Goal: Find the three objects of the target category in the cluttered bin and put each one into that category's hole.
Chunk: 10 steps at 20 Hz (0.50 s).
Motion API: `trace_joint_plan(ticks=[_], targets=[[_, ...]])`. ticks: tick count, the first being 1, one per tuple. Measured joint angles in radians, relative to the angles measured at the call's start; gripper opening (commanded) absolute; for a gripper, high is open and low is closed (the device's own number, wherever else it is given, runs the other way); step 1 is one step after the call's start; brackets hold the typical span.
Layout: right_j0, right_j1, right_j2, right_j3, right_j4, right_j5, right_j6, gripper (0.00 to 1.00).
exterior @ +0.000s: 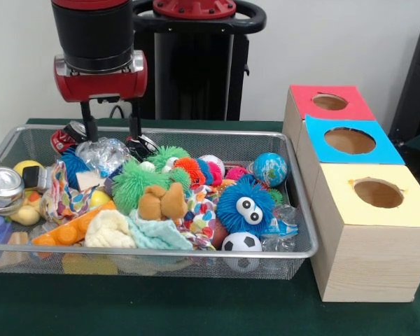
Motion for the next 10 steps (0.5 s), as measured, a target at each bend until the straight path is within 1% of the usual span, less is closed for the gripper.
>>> trace_joint_plan(ticks=[2, 5, 6, 8, 9, 10], targets=[[-0.004, 0.0, 0.002, 0.003, 0.018, -0.024, 0.0, 1.0], [-0.015, -0.001, 0.01, 0.014, 0.044, -0.088, 0.0, 1.0], [-0.025, -0.001, 0.014, 0.021, 0.064, -0.152, 0.0, 1.0], [-0.03, -0.001, 0.016, 0.023, 0.071, -0.18, 0.0, 1.0], [-0.04, -0.001, 0.02, 0.026, 0.083, -0.242, 0.0, 1.0], [-0.044, 0.0, 0.023, 0.027, 0.088, -0.27, 0.0, 1.0]])
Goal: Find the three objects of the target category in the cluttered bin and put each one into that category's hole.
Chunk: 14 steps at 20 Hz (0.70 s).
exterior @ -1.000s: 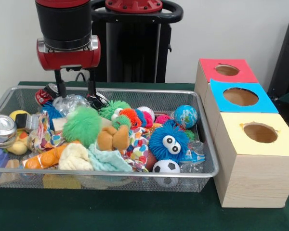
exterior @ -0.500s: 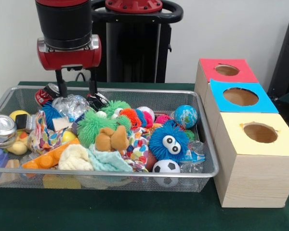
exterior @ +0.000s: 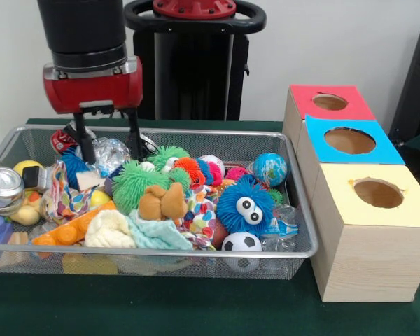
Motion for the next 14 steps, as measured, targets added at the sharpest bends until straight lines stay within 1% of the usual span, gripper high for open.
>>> trace_joint_plan(ticks=[6, 14], targets=[[-0.015, 0.013, 0.015, 0.0, 0.014, -0.133, 0.0, 1.0], [-0.006, 0.061, 0.023, 0.0, 0.034, -0.138, 0.0, 1.0]])
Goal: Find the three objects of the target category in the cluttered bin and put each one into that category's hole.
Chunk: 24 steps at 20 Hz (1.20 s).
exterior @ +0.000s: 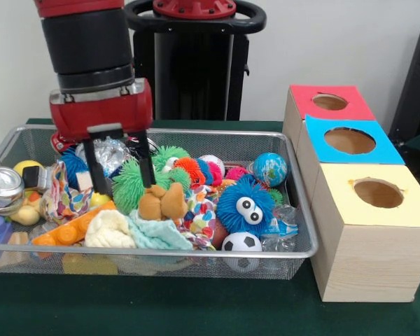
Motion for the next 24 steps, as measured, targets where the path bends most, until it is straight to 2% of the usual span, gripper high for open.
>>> trace_joint_plan(ticks=[5, 16, 24], targets=[[0.01, 0.018, 0.0, 0.0, 0.013, 0.011, 0.0, 1.0], [0.058, 0.02, -0.011, 0.0, 0.018, 0.145, 0.0, 1.0], [0.078, 0.021, -0.048, -0.001, 0.015, 0.227, 0.0, 1.0]])
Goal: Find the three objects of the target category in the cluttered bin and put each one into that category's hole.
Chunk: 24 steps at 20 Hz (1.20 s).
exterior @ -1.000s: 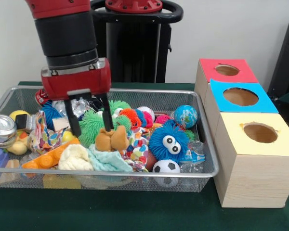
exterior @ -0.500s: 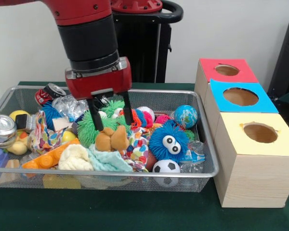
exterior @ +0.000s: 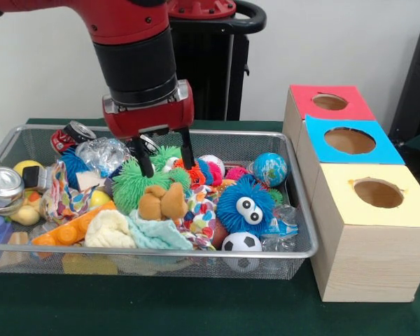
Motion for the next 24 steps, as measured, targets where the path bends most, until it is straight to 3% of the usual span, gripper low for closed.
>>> trace_joint_plan(ticks=[24], targets=[[0.011, 0.074, -0.026, -0.002, -0.036, -0.084, 0.0, 1.0]])
